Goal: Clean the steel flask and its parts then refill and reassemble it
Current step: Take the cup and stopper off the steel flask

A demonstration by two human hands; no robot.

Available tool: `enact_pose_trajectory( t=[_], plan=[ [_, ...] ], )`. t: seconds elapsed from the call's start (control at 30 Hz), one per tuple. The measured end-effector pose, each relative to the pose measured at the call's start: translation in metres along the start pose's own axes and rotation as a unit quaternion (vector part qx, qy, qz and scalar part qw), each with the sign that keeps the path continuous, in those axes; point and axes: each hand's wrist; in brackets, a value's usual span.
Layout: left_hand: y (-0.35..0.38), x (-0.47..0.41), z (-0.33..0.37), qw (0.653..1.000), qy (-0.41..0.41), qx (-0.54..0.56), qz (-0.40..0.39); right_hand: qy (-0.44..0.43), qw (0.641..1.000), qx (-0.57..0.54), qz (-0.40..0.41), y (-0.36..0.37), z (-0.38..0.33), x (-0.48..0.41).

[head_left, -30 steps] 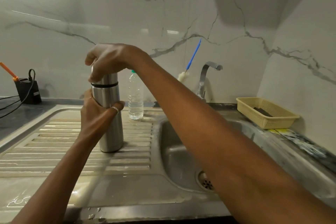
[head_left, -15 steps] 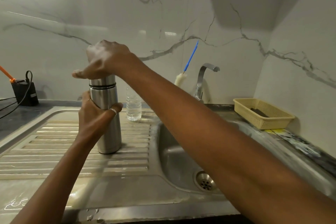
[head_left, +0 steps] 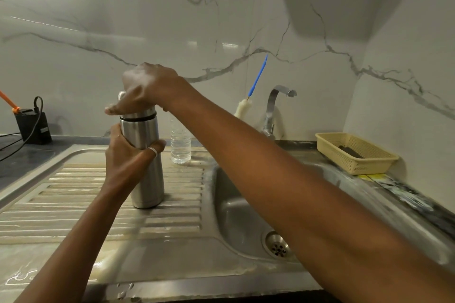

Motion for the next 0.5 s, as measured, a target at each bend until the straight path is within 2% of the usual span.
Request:
enact_pose_trajectory(
  t=[0.07, 0.2, 0.33, 0.5],
  plan=[
    [0.0, 0.0, -0.001, 1.0, 0.002, 0.003, 0.001, 0.001, 1.0, -0.009, 0.006, 0.004, -0.001, -0.006],
    [-0.003, -0.001, -0.003, 1.0, -0.001, -0.007, 0.005, 0.015, 0.991, -0.134, -0.023, -0.004, 0.007, -0.014],
    [-0.014, -0.005, -0.007, 1.0, -0.015, -0.012, 0.023, 0.031, 0.976, -0.216, -0.01, -0.023, 0.022, -0.003],
    [-0.02, -0.008, -0.009, 0.999, -0.026, -0.016, 0.039, 0.048, 0.972, -0.195, -0.125, 0.0, 0.041, 0.01]
  ],
)
Point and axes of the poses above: each hand's wrist, its own x-axis away from the middle knuckle, its own y-axis out of the palm, z = x × y, and after that the axes turned 7 degrees about y, right-handed
